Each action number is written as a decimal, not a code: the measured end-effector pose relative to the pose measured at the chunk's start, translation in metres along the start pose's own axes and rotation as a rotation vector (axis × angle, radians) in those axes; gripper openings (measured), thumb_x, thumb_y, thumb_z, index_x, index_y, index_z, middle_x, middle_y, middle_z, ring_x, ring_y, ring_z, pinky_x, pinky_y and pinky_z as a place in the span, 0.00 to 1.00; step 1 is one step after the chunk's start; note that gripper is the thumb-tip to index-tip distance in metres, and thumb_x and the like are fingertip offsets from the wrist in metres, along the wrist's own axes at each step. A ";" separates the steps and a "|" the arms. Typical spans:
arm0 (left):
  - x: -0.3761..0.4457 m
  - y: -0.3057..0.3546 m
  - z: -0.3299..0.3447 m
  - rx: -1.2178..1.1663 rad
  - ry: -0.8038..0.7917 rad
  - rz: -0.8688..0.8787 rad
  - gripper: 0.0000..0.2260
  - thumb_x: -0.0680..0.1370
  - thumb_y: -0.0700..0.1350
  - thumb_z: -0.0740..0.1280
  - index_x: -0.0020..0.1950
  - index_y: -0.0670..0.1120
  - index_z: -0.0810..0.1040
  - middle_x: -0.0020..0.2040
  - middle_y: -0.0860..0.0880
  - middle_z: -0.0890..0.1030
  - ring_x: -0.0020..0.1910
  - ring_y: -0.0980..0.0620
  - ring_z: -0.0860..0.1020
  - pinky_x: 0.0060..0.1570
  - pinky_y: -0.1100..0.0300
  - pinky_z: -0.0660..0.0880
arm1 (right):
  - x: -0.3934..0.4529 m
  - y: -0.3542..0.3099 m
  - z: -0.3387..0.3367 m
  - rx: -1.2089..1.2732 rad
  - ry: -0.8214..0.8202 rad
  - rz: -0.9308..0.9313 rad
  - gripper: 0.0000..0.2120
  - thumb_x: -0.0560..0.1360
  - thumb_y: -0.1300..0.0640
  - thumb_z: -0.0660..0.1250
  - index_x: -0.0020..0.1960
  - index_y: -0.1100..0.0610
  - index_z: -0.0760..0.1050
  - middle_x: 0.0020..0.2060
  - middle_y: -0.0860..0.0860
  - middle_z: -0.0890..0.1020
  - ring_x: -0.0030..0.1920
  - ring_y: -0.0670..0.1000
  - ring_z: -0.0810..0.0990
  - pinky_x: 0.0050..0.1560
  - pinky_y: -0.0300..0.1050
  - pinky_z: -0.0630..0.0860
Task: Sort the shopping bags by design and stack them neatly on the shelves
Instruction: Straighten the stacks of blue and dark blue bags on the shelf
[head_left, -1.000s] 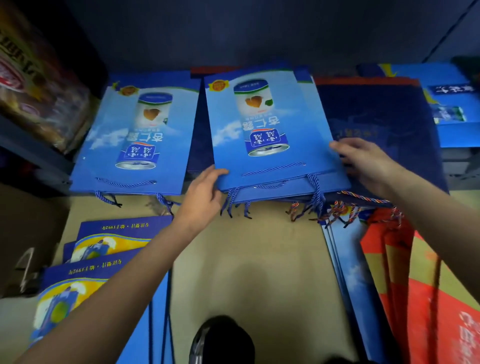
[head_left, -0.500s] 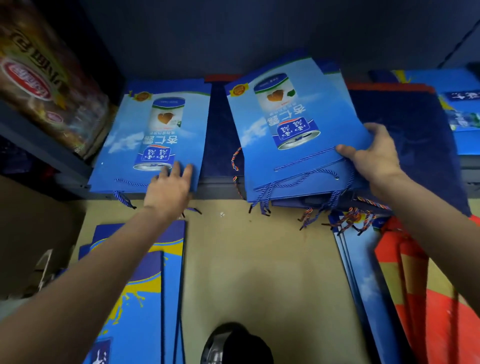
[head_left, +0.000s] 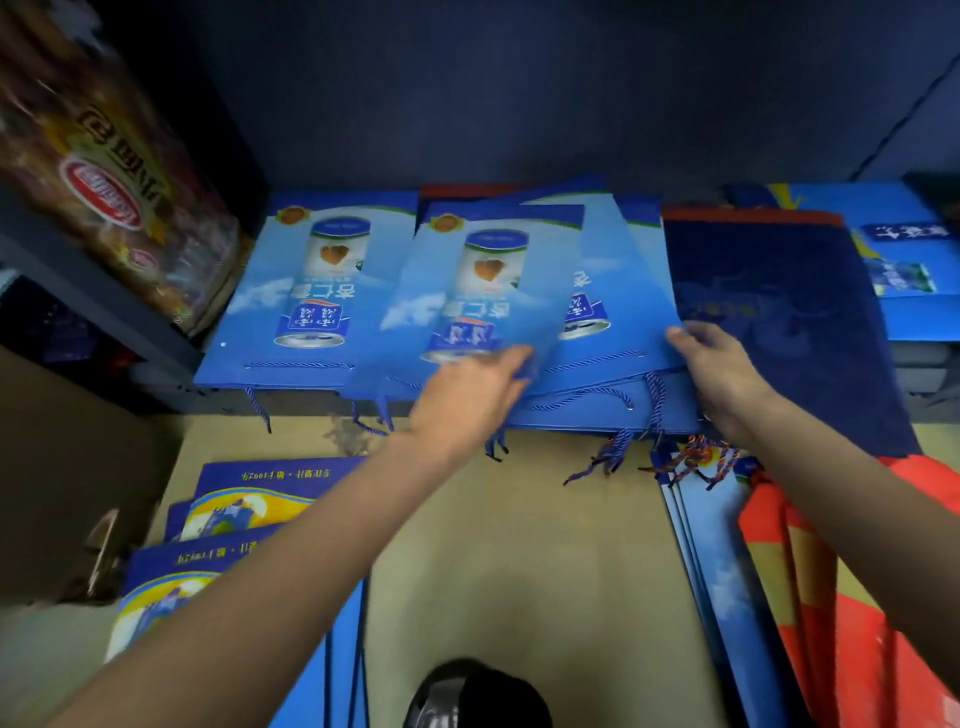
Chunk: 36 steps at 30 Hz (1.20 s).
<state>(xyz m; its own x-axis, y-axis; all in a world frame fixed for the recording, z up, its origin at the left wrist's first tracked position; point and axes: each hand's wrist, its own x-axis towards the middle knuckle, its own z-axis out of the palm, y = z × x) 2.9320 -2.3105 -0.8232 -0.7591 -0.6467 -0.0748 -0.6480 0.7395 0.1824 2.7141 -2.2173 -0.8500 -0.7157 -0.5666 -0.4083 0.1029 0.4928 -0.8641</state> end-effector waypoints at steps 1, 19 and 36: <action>0.001 0.011 0.008 0.012 -0.071 0.040 0.19 0.82 0.52 0.52 0.73 0.51 0.61 0.66 0.46 0.72 0.61 0.42 0.74 0.54 0.50 0.71 | -0.002 -0.001 -0.003 0.038 -0.021 0.013 0.19 0.80 0.49 0.58 0.67 0.56 0.67 0.59 0.52 0.76 0.53 0.53 0.77 0.41 0.44 0.74; -0.017 -0.074 0.028 -0.274 -0.256 -0.297 0.48 0.68 0.55 0.75 0.77 0.48 0.47 0.76 0.40 0.51 0.74 0.41 0.53 0.72 0.51 0.54 | 0.002 -0.014 0.002 -0.622 -0.096 0.025 0.33 0.68 0.53 0.75 0.66 0.61 0.63 0.65 0.59 0.71 0.63 0.61 0.72 0.62 0.57 0.71; 0.011 -0.006 0.029 -0.433 -0.335 -0.417 0.51 0.68 0.52 0.76 0.76 0.42 0.42 0.70 0.39 0.56 0.65 0.41 0.68 0.60 0.55 0.68 | -0.016 -0.001 -0.007 -0.208 -0.064 0.014 0.24 0.75 0.46 0.62 0.68 0.53 0.64 0.64 0.55 0.73 0.62 0.60 0.74 0.62 0.61 0.71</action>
<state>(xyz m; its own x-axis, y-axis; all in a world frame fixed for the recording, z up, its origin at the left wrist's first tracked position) 2.9258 -2.3169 -0.8533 -0.4754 -0.7168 -0.5101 -0.8596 0.2552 0.4427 2.7207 -2.2044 -0.8401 -0.6694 -0.5958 -0.4437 -0.0368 0.6232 -0.7812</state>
